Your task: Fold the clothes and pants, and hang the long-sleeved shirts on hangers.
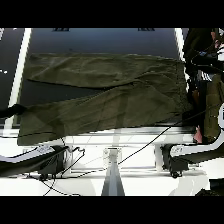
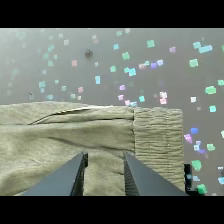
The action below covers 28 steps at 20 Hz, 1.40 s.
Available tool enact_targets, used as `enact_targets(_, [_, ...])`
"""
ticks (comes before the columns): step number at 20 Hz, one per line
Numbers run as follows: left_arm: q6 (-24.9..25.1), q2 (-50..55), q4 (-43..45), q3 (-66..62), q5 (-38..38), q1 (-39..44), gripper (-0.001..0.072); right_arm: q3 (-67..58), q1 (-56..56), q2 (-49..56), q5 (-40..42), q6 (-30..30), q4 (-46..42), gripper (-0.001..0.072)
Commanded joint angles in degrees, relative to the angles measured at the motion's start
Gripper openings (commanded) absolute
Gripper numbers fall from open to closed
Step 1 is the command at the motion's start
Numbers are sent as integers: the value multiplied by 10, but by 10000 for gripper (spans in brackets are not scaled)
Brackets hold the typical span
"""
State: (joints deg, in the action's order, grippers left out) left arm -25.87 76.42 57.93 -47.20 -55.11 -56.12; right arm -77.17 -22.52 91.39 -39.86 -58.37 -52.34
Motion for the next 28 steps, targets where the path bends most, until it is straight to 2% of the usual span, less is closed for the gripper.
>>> enact_targets(1, [13, 16, -40, 2, 70, 33, 213, 0, 1, 0, -1, -10, 0, 267])
enact_targets(2, [7, 16, -40, 2, 72, 37, 25, 0, 1, 0, -2, -11, 0, 267])
enact_targets(8, [-21, 14, -40, -20, 69, 41, 20, 0, 1, 0, -2, -11, 0, 267])
enact_targets(10, [-56, 11, -38, -43, 56, 40, 26, 0, 1, 0, -2, -11, 0, 267])
enact_targets(11, [-74, 6, -21, -51, 43, 38, 237, 0, 1, 0, -2, -11, 0, 267])
enact_targets(12, [-99, 2, 16, -56, 31, 37, 515, 0, 1, 0, -2, -11, 0, 267])
enact_targets(13, [-143, -1, 69, -59, 20, 36, 553, 0, 1, 0, -2, -11, 0, 267])
enact_targets(14, [-160, -1, 122, -60, -7, 35, 528, 0, 1, 0, -2, -11, -1, 267])
enact_targets(15, [-159, 0, 160, -60, -43, 34, 459, 0, 1, 0, -2, -11, -1, 267])
enact_targets(17, [-159, 8, 198, -60, -93, 34, 456, 0, 1, 0, 0, -11, -2, 267])
enact_targets(20, [-159, 25, 180, -60, -120, 34, 455, 0, 1, 0, -1, -11, -2, 267])
enact_targets(24, [-159, 46, 137, -60, -86, 35, 441, 0, 1, 0, -1, -11, -2, 267])
enact_targets(26, [-159, 50, 120, -60, -37, 37, 247, 0, 1, 0, -1, -11, -2, 267])
enact_targets(28, [-159, 49, 86, -60, 10, 38, 113, 0, 1, 0, -1, -11, -2, 267])
